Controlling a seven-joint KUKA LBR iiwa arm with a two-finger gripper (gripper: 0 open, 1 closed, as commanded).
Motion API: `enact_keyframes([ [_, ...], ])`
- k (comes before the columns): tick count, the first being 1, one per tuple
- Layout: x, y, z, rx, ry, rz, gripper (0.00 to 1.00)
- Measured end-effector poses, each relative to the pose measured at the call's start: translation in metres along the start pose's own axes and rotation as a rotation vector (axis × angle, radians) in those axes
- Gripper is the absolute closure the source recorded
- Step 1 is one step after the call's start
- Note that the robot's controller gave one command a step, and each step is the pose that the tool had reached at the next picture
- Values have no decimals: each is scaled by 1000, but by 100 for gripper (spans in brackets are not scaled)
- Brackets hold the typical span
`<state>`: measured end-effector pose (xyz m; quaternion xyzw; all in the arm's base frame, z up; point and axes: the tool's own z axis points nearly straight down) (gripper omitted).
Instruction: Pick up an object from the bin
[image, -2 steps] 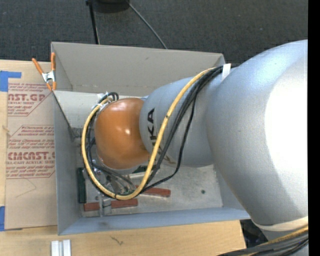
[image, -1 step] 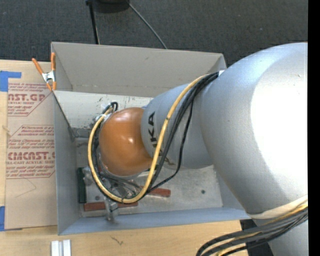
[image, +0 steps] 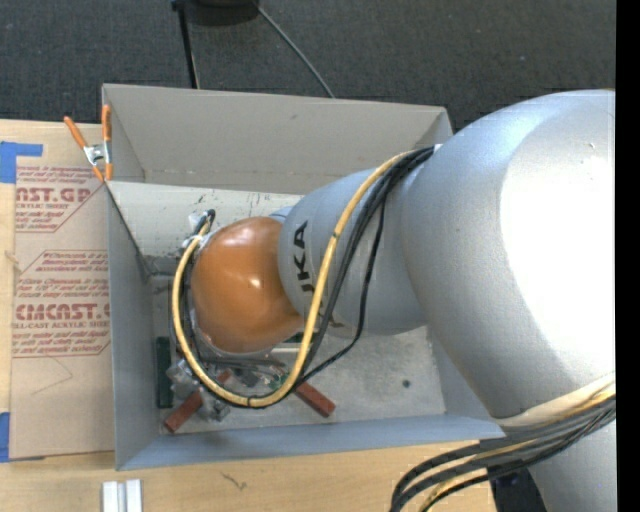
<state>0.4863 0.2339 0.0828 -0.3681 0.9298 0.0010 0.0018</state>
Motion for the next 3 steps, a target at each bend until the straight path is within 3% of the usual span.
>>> enact_keyframes([
  [1, 0, 0, 0, 0, 0, 0, 100],
  [2, 22, -46, -51, -3, 6, -27, 100],
  [3, 13, -41, -118, 0, 6, 3, 100],
])
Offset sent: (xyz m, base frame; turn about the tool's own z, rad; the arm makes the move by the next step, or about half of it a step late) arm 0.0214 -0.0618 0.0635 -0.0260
